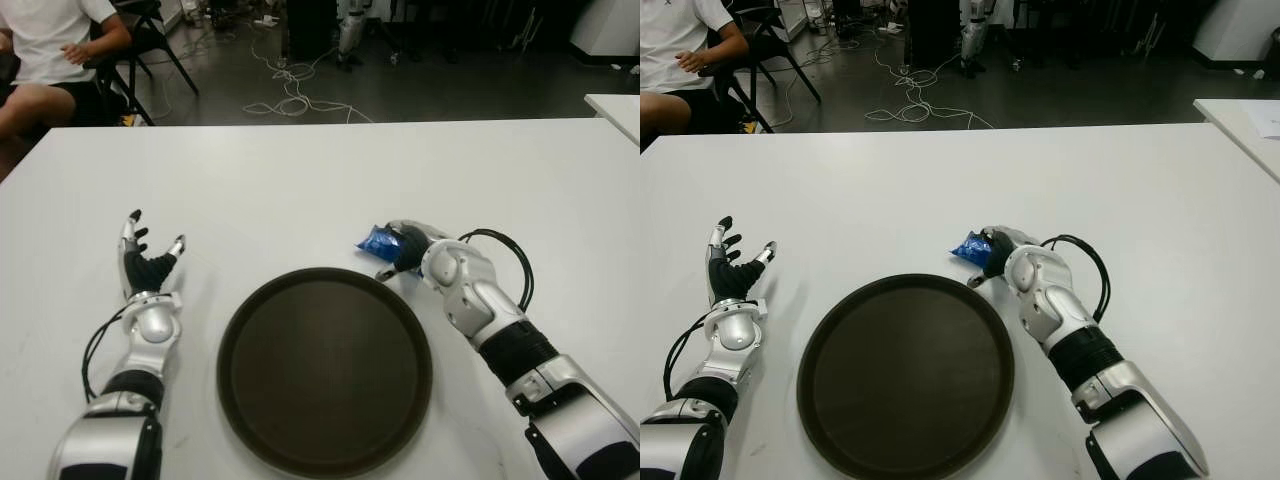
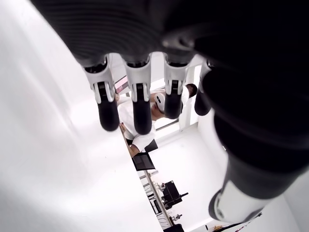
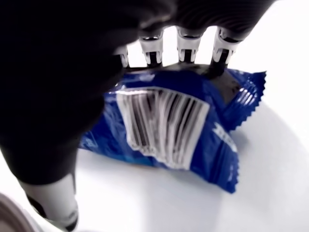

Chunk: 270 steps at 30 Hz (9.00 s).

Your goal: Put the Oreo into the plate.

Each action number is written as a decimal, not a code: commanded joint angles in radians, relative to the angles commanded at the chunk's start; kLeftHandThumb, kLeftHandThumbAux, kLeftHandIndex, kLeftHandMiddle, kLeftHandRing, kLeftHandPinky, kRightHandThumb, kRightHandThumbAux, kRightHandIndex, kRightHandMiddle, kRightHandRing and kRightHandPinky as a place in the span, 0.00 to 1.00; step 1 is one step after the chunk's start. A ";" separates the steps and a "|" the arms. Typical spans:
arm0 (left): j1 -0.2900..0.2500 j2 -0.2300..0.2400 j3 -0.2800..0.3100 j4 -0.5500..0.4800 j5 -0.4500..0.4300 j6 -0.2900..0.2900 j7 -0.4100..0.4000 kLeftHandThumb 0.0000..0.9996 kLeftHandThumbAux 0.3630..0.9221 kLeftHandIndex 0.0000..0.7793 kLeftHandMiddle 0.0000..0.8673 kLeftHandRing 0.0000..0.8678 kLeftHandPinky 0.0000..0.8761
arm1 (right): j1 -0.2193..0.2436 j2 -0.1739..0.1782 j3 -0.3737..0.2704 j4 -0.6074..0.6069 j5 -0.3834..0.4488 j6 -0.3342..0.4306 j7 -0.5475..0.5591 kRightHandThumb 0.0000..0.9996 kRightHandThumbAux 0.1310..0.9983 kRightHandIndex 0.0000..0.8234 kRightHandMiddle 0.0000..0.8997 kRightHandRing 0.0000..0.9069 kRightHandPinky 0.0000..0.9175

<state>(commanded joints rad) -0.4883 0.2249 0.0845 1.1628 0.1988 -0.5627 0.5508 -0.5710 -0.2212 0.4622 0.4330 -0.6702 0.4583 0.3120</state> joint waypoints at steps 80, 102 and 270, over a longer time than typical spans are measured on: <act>-0.001 -0.003 0.004 0.003 -0.008 -0.001 -0.007 0.23 0.76 0.14 0.12 0.14 0.19 | -0.052 -0.026 0.000 0.139 -0.002 -0.031 -0.095 0.00 0.77 0.05 0.07 0.04 0.00; -0.001 -0.006 -0.001 0.002 0.002 -0.006 0.015 0.22 0.76 0.14 0.14 0.16 0.21 | -0.090 -0.053 -0.001 0.152 0.050 -0.091 0.086 0.00 0.75 0.07 0.10 0.05 0.00; 0.000 0.002 -0.014 -0.003 0.010 0.003 0.025 0.24 0.74 0.14 0.12 0.16 0.25 | -0.156 0.093 -0.114 0.583 0.189 -0.386 -0.492 0.68 0.70 0.53 0.85 0.86 0.84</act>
<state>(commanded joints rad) -0.4887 0.2267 0.0708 1.1593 0.2091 -0.5596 0.5755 -0.7267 -0.1287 0.3478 1.0161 -0.4810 0.0719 -0.1802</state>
